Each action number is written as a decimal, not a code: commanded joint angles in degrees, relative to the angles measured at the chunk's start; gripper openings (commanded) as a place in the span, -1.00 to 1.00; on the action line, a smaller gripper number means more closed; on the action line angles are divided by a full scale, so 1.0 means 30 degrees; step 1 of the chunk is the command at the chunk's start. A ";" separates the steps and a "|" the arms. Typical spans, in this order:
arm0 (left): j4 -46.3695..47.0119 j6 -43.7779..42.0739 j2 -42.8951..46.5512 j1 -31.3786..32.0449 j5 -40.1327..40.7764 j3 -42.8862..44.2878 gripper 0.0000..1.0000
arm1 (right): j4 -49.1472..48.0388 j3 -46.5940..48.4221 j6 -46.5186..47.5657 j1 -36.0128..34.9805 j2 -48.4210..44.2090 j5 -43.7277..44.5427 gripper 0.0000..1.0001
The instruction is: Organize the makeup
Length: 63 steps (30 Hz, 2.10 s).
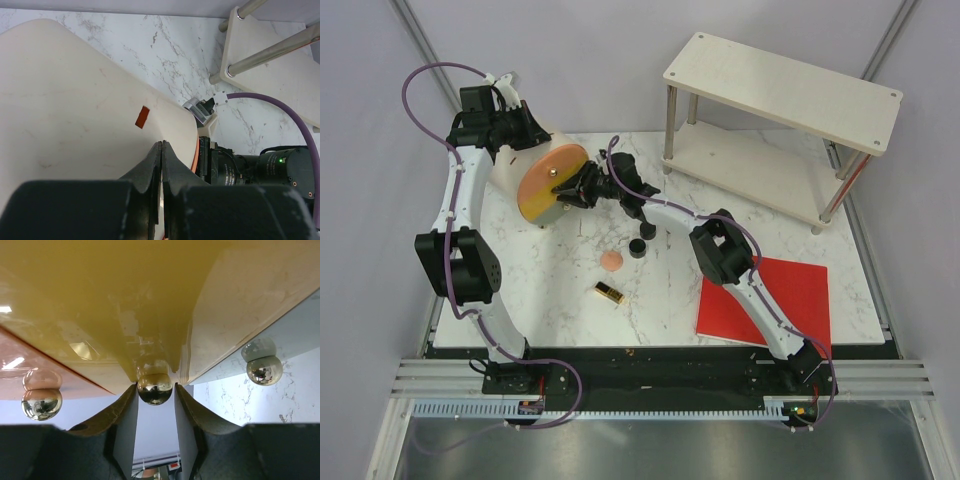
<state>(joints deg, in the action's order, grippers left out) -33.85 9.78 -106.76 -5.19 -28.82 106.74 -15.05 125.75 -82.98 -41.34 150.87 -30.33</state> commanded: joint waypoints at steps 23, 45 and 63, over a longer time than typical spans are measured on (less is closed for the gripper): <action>-0.4246 -0.0477 -0.0888 -0.0408 0.1432 -0.1419 -0.85 | -0.1546 -0.0200 -0.0612 0.0773 0.0072 0.1027 -0.35; -0.4597 -0.0302 -0.1327 -0.0408 0.1198 -0.0365 -0.84 | -0.3391 -0.6700 -0.0435 0.0949 -0.4025 -0.0612 -1.00; -0.4714 -0.0272 -0.1356 -0.0409 0.0964 -0.0218 -0.84 | -0.4681 -1.4084 -0.0230 0.1007 -0.8189 -0.1785 -1.00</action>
<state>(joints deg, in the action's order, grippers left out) -35.64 9.78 -107.15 -5.54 -29.39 107.94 -30.17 86.70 -84.25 -38.46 129.51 -32.91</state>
